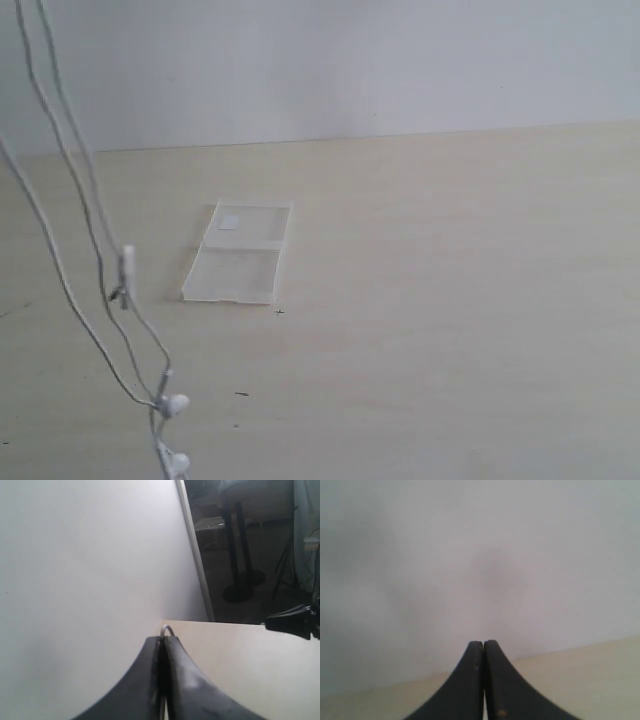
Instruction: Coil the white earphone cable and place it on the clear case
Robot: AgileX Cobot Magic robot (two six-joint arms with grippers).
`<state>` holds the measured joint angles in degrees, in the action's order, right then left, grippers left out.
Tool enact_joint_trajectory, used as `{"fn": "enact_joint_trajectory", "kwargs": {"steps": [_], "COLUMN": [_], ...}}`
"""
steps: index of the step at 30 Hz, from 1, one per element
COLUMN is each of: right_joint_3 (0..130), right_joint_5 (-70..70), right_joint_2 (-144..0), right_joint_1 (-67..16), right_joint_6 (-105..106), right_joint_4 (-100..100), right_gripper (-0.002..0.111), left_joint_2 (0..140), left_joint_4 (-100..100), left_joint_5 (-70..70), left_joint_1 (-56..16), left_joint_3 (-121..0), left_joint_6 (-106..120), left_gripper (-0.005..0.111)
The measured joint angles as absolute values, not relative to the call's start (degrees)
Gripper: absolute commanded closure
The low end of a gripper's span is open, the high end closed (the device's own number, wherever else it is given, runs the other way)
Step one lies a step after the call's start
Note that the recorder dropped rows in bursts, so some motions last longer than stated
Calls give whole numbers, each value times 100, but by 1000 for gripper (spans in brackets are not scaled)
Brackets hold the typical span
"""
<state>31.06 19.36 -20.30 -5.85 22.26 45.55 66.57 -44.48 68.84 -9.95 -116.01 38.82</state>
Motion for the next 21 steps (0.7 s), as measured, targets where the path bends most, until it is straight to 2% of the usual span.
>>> {"fn": "enact_joint_trajectory", "kwargs": {"steps": [6, 10, 14, 17, 21], "right_joint_3": [3397, 3397, 3439, 3440, 3440], "right_joint_5": [3936, 4876, 5103, 5534, 6046], "right_joint_2": [-3090, -3496, -3733, -3909, -4156], "right_joint_1": [-585, -585, -585, -585, -585], "right_joint_6": [6311, 7144, 7345, 7632, 8033], "right_joint_4": [7866, 9225, 9747, 9822, 9843], "right_gripper": [108, 108, 106, 97, 72], "left_joint_2": [6669, 6669, 6669, 6669, 6682], "left_joint_4": [-4516, -4539, -4525, -4525, -4643], "left_joint_5": [6893, 6971, 7027, 7031, 7041], "left_joint_1": [-995, -995, -995, -995, -995], "left_joint_3": [-11809, -11855, -11855, -11855, -11855], "left_joint_6": [3805, 3791, 3780, 3770, 3748], "left_gripper": [107, 107, 107, 107, 107]}}
